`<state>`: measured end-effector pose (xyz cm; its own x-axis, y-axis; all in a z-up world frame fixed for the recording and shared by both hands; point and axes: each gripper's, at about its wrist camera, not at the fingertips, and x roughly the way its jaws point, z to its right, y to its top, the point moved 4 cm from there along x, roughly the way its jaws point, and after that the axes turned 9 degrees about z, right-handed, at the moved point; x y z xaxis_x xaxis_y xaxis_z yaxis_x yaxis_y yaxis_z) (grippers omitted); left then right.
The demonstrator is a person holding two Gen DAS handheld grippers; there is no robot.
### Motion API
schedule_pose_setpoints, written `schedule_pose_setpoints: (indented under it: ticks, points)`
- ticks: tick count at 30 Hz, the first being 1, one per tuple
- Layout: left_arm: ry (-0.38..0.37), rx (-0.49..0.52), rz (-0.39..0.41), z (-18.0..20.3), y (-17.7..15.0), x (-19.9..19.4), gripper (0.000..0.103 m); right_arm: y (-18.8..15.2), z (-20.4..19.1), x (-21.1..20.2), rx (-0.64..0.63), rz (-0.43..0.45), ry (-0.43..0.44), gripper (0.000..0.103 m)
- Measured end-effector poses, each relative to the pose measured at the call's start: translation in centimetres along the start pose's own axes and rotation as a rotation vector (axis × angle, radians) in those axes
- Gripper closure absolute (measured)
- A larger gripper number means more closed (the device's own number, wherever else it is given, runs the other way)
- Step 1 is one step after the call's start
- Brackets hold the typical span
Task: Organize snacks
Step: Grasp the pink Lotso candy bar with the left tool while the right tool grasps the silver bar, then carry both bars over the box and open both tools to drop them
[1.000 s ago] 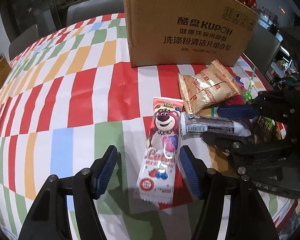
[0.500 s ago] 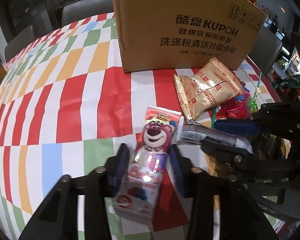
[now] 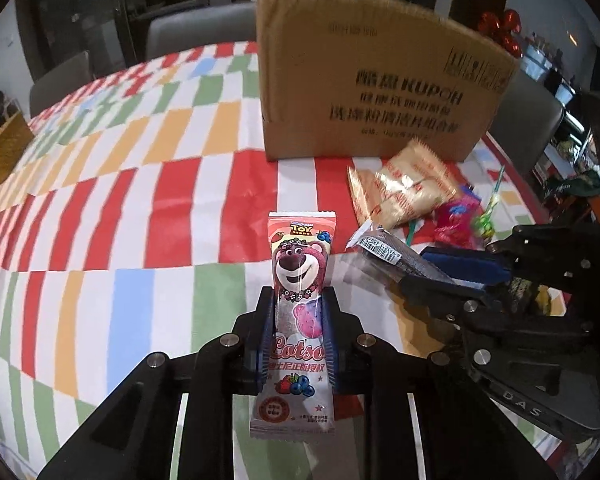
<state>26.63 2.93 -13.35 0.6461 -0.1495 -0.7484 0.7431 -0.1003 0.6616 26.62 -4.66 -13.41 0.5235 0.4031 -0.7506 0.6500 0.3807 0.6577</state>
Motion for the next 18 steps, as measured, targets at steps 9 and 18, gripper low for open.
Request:
schedule_pose_setpoints:
  ticks: [9, 18]
  points:
    - [0.011, -0.022, 0.096, -0.1, 1.5, -4.2, 0.080, 1.3, -0.2, -3.0, 0.034, 0.090, -0.009, 0.083]
    - [0.011, -0.024, 0.202, 0.7, 3.6, -8.4, 0.080, 2.5, 0.4, -7.2, 0.065, 0.195, -0.036, 0.083]
